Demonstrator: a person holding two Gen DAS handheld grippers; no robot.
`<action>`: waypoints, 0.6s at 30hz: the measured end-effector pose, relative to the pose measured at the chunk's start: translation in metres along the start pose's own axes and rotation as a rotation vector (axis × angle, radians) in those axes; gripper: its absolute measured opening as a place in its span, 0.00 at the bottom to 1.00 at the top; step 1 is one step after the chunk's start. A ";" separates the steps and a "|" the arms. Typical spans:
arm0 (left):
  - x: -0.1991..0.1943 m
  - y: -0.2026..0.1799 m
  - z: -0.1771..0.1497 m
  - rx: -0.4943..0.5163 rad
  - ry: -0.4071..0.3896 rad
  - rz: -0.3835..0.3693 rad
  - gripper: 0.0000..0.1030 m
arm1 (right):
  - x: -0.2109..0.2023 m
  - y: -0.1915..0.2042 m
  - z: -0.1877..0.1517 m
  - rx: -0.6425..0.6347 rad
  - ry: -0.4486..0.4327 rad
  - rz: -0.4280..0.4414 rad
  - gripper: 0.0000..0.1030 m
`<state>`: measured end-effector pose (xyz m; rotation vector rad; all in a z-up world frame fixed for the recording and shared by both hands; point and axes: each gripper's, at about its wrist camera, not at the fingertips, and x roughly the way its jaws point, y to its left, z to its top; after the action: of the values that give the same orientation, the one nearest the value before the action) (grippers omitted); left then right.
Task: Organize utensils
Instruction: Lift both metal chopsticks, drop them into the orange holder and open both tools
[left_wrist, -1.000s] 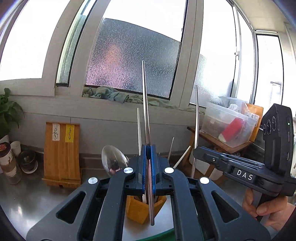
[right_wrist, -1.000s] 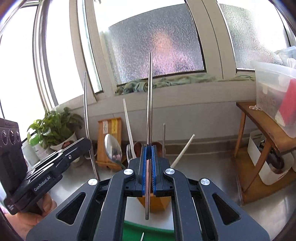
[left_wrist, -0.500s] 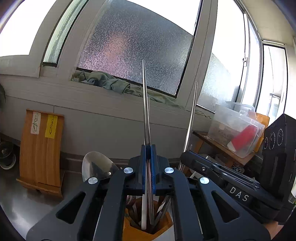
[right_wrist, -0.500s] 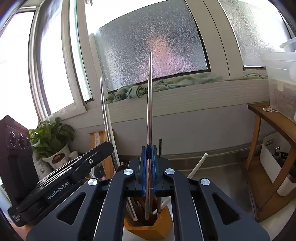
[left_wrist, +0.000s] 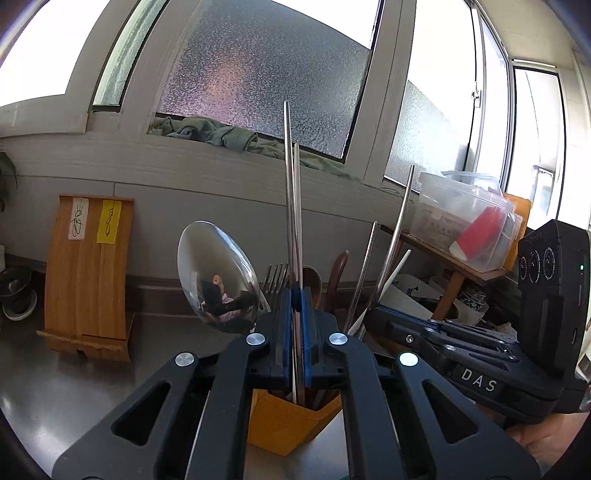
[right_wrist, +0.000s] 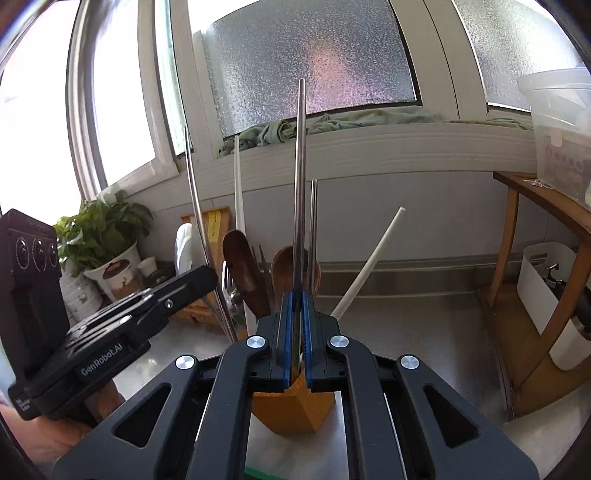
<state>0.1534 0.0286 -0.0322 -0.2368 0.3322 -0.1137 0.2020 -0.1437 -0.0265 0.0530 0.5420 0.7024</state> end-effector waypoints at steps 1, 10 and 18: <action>-0.002 0.000 0.000 0.001 0.002 0.001 0.05 | 0.000 0.001 -0.003 -0.005 0.011 -0.002 0.05; 0.002 0.003 -0.021 -0.002 0.113 0.013 0.05 | 0.000 0.001 -0.016 0.009 0.089 -0.013 0.08; -0.025 0.000 -0.024 -0.019 0.155 0.032 0.25 | -0.025 -0.001 -0.023 0.034 0.119 -0.047 0.09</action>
<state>0.1217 0.0276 -0.0461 -0.2419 0.4906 -0.0979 0.1753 -0.1634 -0.0355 0.0299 0.6677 0.6529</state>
